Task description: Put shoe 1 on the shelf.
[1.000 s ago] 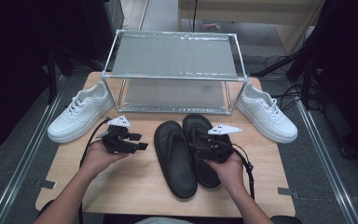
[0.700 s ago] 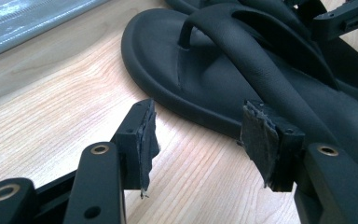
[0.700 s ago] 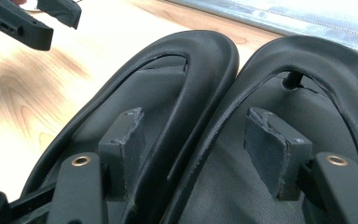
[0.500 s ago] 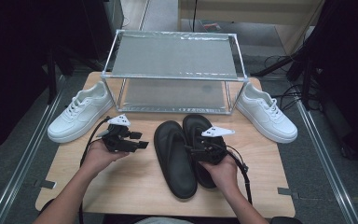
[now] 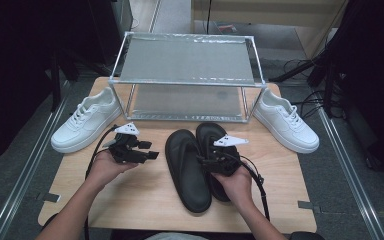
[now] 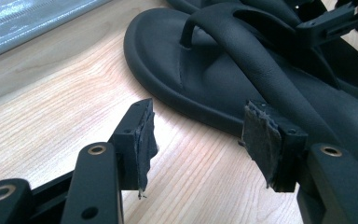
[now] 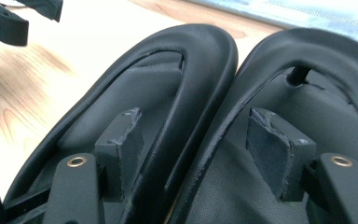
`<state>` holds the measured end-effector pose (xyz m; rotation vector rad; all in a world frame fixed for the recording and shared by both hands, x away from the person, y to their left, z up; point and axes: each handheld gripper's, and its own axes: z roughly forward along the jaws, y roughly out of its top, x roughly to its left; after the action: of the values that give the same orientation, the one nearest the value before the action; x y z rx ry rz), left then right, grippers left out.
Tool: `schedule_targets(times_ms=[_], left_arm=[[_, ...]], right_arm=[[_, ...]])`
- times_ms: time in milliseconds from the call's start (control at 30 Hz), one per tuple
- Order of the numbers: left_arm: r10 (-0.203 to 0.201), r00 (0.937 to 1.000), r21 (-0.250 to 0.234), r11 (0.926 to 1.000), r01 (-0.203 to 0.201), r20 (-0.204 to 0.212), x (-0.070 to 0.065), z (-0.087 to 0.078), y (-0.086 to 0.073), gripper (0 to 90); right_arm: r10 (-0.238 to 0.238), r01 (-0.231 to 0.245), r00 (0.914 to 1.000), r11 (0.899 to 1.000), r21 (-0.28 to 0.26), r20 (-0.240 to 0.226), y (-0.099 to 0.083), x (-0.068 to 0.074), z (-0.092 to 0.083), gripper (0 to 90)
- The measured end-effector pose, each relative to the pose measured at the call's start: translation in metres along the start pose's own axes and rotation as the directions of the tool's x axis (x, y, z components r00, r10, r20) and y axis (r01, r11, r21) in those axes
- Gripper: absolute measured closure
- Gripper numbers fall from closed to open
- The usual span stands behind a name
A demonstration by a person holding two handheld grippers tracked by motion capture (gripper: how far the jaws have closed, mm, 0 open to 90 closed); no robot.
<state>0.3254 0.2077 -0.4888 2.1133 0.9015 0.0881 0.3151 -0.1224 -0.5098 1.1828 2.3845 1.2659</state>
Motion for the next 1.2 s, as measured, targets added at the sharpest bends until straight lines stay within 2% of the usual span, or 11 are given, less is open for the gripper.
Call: schedule_targets(times_ms=[200, 367, 600, 767, 1200], left_arm=[[0.003, 1.0000, 0.001, 1.0000, -0.003, -0.001, 0.000, 0.000, 0.000, 43.7], [0.002, 1.0000, -0.004, 1.0000, -0.002, -0.003, 0.001, -0.001, 0.000, 43.3], [-0.008, 0.9999, -0.010, 0.9999, 0.008, -0.008, 0.002, -0.002, 0.000, 42.3], [-0.005, 1.0000, -0.014, 0.9999, 0.005, -0.005, 0.002, -0.003, 0.000, 41.7], [-0.011, 0.9999, -0.023, 0.9997, 0.011, -0.011, 0.004, -0.005, -0.001, 41.3]], right_arm=[[-0.011, 0.011, 0.9997, 1.000, 0.014, 0.023, -0.002, 0.003, 0.010, 37.8], [0.000, -0.001, 0.9996, 0.999, 0.034, 0.029, -0.005, 0.005, 0.019, 40.5], [-0.020, 0.018, 0.9983, 1.000, 0.025, 0.055, -0.005, 0.010, 0.019, 47.1], [0.019, -0.021, 0.9987, 0.999, 0.026, 0.047, -0.005, 0.008, 0.017, 51.2], [0.071, -0.073, 0.9960, 0.997, 0.032, 0.054, -0.005, 0.002, 0.010, 67.6]])
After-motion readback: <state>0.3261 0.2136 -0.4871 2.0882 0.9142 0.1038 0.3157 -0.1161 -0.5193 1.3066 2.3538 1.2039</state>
